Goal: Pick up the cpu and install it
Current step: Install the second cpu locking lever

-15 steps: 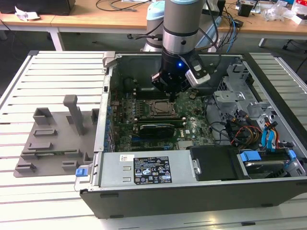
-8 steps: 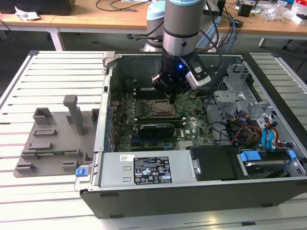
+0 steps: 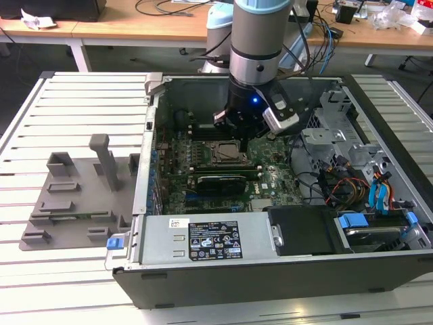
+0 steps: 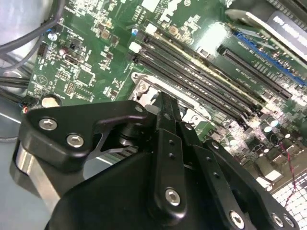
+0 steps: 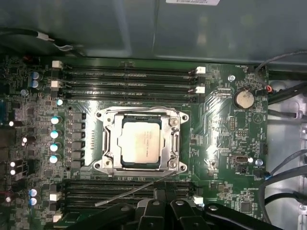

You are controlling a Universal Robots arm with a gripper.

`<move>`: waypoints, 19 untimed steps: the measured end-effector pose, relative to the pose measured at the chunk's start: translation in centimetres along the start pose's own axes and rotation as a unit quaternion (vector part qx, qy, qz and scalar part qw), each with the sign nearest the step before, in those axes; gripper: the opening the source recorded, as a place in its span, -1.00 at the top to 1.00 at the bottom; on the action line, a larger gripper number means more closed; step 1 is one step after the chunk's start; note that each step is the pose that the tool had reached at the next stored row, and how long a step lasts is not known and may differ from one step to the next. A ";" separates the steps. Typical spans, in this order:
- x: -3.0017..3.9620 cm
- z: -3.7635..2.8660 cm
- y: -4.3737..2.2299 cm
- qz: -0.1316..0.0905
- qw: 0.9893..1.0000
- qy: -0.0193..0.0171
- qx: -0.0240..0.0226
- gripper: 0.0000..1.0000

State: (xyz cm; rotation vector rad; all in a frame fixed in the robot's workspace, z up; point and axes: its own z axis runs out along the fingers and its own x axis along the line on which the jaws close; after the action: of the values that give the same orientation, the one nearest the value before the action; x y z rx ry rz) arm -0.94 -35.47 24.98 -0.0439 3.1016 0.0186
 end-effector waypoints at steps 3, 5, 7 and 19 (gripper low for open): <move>0.96 0.01 -0.28 0.000 1.000 0.000 -0.008 0.79; 1.37 -0.01 -0.54 0.001 1.000 -0.001 -0.021 0.79; 1.75 -0.02 -0.92 0.002 0.999 -0.001 -0.041 0.79; 2.52 0.29 -2.02 0.004 0.996 -0.003 -0.092 0.79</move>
State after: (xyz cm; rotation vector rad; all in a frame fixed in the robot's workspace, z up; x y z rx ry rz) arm -3.39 -37.56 24.56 -0.0382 3.0842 0.3055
